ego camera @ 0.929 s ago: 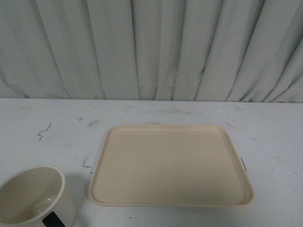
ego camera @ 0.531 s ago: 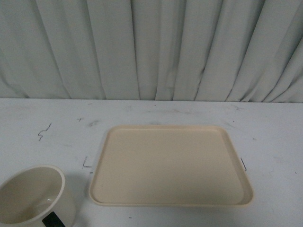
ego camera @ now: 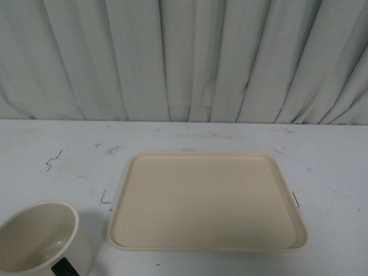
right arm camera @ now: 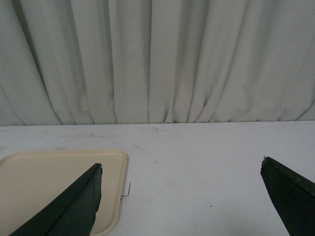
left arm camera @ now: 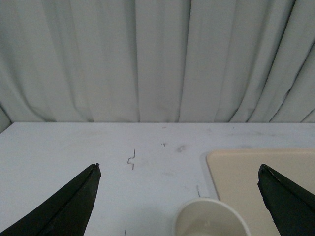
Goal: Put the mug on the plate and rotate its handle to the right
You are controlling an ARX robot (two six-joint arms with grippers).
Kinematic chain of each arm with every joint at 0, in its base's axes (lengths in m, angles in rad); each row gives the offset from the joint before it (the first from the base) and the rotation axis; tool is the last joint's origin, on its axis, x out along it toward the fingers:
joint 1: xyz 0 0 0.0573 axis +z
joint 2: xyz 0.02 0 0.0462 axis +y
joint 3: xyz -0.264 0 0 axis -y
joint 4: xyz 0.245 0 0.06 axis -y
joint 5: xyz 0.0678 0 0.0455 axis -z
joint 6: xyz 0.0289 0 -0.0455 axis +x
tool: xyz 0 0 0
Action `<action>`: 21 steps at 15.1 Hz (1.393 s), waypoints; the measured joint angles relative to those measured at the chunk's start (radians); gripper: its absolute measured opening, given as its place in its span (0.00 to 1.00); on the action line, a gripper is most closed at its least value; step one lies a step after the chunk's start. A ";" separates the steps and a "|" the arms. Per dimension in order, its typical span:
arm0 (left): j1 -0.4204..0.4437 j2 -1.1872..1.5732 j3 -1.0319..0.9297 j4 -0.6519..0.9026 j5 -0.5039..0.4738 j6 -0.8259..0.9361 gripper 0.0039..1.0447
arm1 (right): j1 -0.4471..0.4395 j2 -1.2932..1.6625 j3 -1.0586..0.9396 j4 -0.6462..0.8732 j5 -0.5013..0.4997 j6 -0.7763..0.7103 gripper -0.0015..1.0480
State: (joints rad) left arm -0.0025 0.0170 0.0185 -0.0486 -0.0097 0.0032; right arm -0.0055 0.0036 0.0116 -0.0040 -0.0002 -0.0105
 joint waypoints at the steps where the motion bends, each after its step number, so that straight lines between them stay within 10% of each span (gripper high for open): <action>1: -0.011 0.061 0.060 -0.158 -0.023 0.007 0.94 | 0.000 0.000 0.000 -0.001 0.000 0.000 0.94; 6: 0.062 0.341 0.247 -0.420 0.086 0.100 0.94 | 0.000 0.000 0.000 0.000 0.000 0.000 0.94; 14: 0.229 1.009 0.501 -0.383 0.351 0.179 0.94 | 0.001 0.000 0.000 0.000 0.000 0.000 0.94; 21: 0.103 1.530 0.596 -0.114 0.200 0.054 0.94 | 0.001 0.000 0.000 0.000 0.000 0.000 0.94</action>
State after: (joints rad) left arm 0.1009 1.5475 0.6144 -0.1623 0.1898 0.0574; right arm -0.0048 0.0036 0.0116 -0.0040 -0.0002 -0.0105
